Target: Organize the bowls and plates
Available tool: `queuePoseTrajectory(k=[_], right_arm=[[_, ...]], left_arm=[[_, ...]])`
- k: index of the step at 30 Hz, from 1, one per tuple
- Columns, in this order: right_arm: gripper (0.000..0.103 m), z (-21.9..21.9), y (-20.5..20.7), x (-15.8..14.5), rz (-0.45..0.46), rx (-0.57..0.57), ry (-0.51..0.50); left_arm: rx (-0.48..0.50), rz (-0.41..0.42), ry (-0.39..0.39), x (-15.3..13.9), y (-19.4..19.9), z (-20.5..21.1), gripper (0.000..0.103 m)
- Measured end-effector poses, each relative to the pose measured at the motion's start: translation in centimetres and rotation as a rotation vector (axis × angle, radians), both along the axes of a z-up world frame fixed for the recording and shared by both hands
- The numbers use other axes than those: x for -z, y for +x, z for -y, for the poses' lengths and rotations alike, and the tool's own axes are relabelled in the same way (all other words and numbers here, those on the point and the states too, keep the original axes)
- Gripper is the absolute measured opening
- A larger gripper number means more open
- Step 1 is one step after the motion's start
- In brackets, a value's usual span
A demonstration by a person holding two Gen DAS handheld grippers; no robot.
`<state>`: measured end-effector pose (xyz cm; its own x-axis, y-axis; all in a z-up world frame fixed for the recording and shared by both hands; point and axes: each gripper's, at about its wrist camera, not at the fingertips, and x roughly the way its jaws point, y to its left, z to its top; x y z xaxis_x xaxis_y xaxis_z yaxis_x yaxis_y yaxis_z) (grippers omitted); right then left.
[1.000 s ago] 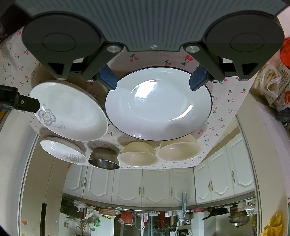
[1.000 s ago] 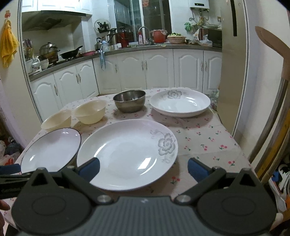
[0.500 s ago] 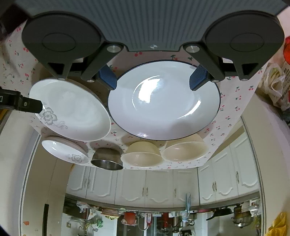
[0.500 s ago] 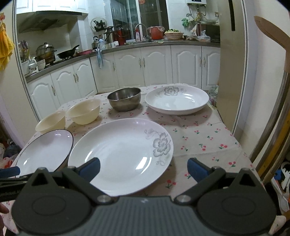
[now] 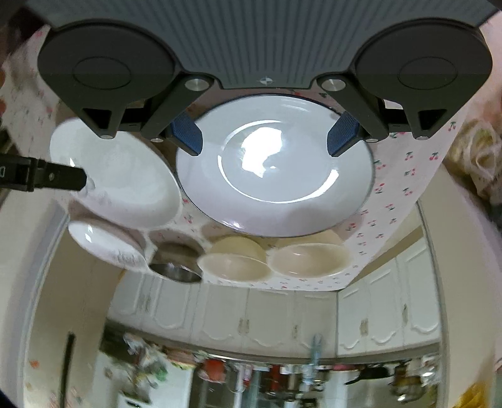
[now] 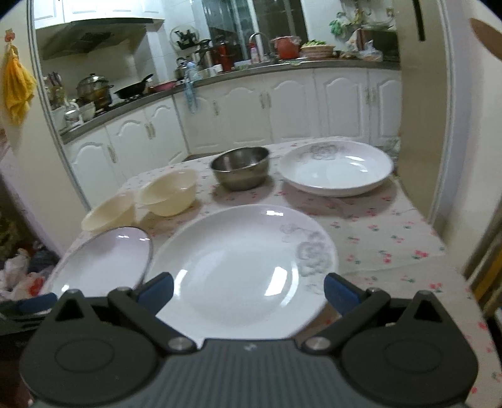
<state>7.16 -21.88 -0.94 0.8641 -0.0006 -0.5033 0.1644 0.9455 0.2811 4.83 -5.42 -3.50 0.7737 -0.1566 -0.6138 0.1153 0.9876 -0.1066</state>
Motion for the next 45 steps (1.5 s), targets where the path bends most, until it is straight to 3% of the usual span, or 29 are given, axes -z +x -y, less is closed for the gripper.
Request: queuePoseTrajectory(k=[9,15,26,38,45], right_arm=[[0.101,-1.5,3.8,-2.6,0.029,-0.140,0.098],[0.101,-2.9,7.3,-3.0,0.023,-0.256,0.189],[0.101,-5.1,13.0,-3.0,-0.025,-0.377,0.258],[0.102,-6.4,15.8,-1.6,-0.133,-0.445,0.267],[0.103,-6.5,15.8,-1.4,-0.149,-0.461,0.293]], left_arm=[[-0.169,0.011,-0.199,-0.3,1.2,-6.1,0.103],[-0.208,-0.011,-0.243,0.9,2.0,-7.1,0.086],[-0.164,-0.053,-0.254,1.5,2.8,-7.2,0.065],[-0.113,-0.050,-0.258,1.6,1.8,-7.8,0.064],[-0.086,-0.048,-0.264,1.7,1.5,-7.9,0.065]])
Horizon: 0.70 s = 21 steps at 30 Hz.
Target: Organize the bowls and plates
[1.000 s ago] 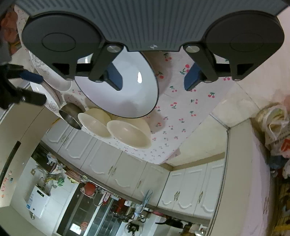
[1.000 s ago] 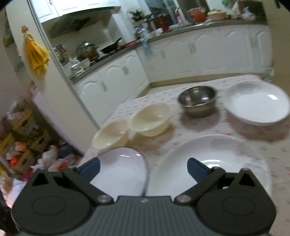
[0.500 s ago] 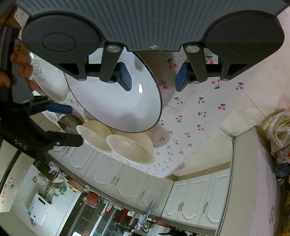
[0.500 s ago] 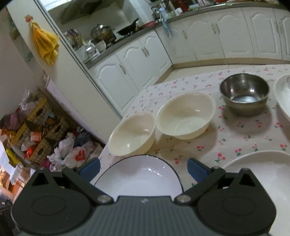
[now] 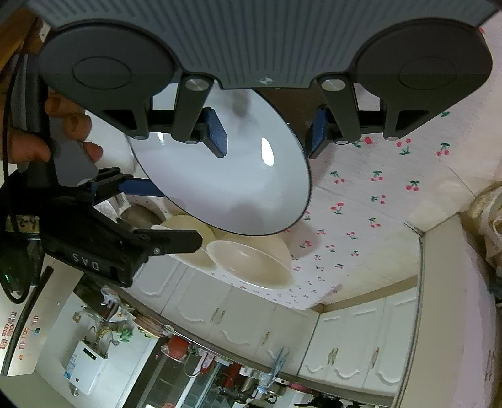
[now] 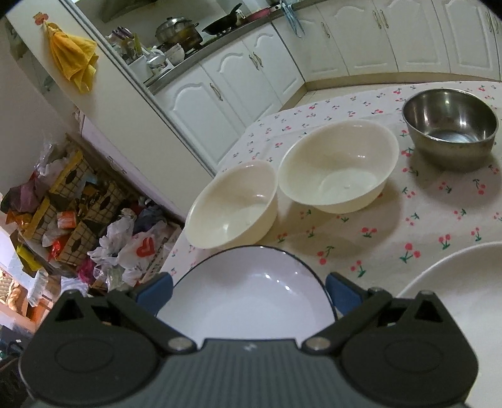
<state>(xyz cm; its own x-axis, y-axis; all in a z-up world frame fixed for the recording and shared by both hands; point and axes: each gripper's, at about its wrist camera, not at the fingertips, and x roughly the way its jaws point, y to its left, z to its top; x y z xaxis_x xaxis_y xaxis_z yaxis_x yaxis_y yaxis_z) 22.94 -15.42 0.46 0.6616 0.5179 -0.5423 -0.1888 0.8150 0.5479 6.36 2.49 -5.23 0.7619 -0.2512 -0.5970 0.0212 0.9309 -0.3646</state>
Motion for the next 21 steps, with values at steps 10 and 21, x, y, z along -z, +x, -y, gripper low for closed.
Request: queuePoseTrajectory(k=[10,21], right_arm=[[0.103,-0.2,-0.3,0.1,-0.029,0.041,0.066],[0.103,-1.8,-1.8,-0.1,-0.039,0.028,0.120]], left_arm=[[-0.019,-0.010,0.027,-0.1,-0.2,-0.6,0.073],[-0.082,-0.021,0.071,-0.4,-1.2,-1.7,0.074]])
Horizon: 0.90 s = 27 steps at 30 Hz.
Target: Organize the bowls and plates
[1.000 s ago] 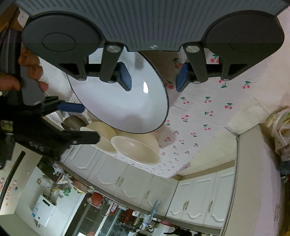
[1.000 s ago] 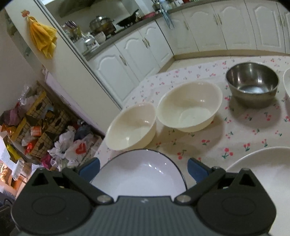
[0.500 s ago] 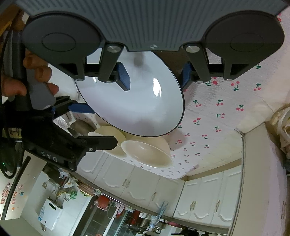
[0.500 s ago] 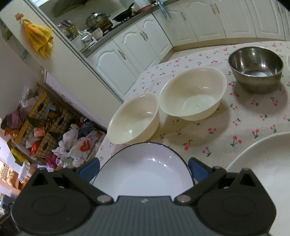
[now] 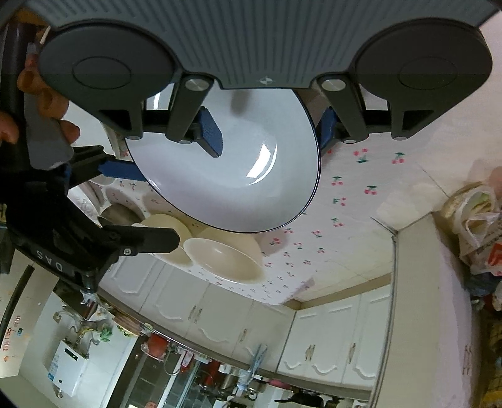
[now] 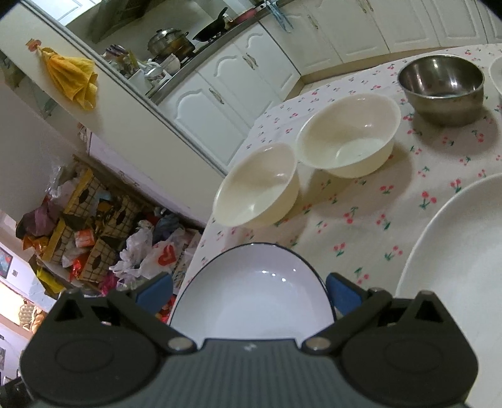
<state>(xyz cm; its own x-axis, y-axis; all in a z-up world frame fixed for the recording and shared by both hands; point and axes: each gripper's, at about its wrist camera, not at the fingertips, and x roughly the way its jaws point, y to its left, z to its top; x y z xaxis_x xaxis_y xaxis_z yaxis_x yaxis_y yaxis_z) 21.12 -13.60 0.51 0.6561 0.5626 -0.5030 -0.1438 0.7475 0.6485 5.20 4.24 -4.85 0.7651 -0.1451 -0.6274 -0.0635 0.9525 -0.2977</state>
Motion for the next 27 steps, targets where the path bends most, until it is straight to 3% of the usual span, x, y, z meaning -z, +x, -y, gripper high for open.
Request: queuePoseTrajectory(k=[27], right_arm=[[0.103,-2.2,-3.2,0.1,0.043,-0.026,-0.017]], left_arm=[[-0.039,0.005,0.058,0.0,-0.6,0.4,0.076]])
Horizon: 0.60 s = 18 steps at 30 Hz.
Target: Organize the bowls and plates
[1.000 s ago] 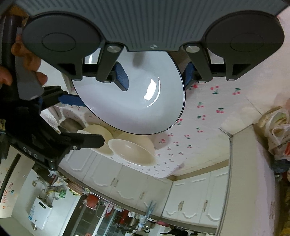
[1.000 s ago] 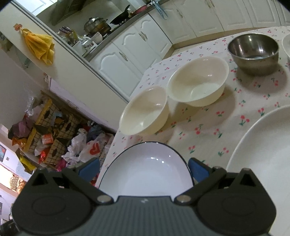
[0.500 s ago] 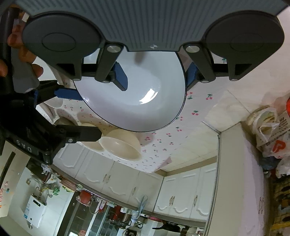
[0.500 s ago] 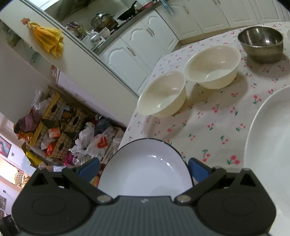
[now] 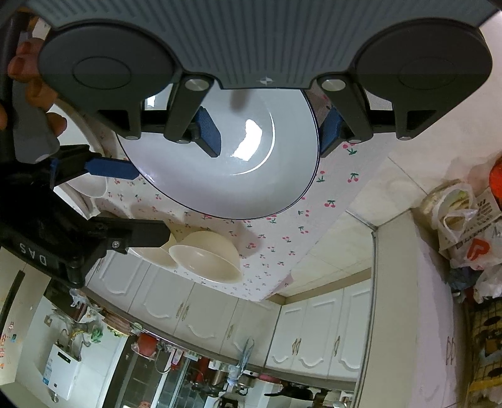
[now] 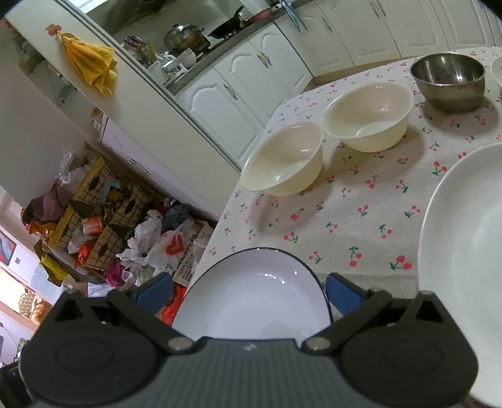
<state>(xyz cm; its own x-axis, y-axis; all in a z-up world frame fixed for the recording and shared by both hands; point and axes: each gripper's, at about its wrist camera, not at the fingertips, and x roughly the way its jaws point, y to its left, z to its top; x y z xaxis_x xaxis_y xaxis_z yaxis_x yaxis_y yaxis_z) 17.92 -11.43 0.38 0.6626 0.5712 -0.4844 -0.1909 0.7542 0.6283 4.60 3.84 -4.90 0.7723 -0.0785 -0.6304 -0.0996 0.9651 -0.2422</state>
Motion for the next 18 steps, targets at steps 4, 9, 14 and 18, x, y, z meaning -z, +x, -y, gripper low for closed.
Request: queuePoseTrajectory(k=[4,9,14,18], right_arm=[[0.103,-0.1,-0.3,0.0,0.031,-0.002,-0.013],[0.102,1.1,-1.3,-0.9,0.108,0.028,-0.032],[0.102,5.1,-2.0,-1.8,0.149,0.110,0.040],[0.102,8.4,-2.5,-2.5,0.182,0.183,0.060]], left_arm=[[0.000,0.001,0.003,0.0,0.3,-0.2,0.077],[-0.012,0.021,0.023,-0.2,-0.7,-0.5,0.085],[-0.026,0.051,0.062,-1.2,-1.1,-0.5,0.091],[-0.039,0.064,0.081,-1.9,-1.4,-0.2,0.092]])
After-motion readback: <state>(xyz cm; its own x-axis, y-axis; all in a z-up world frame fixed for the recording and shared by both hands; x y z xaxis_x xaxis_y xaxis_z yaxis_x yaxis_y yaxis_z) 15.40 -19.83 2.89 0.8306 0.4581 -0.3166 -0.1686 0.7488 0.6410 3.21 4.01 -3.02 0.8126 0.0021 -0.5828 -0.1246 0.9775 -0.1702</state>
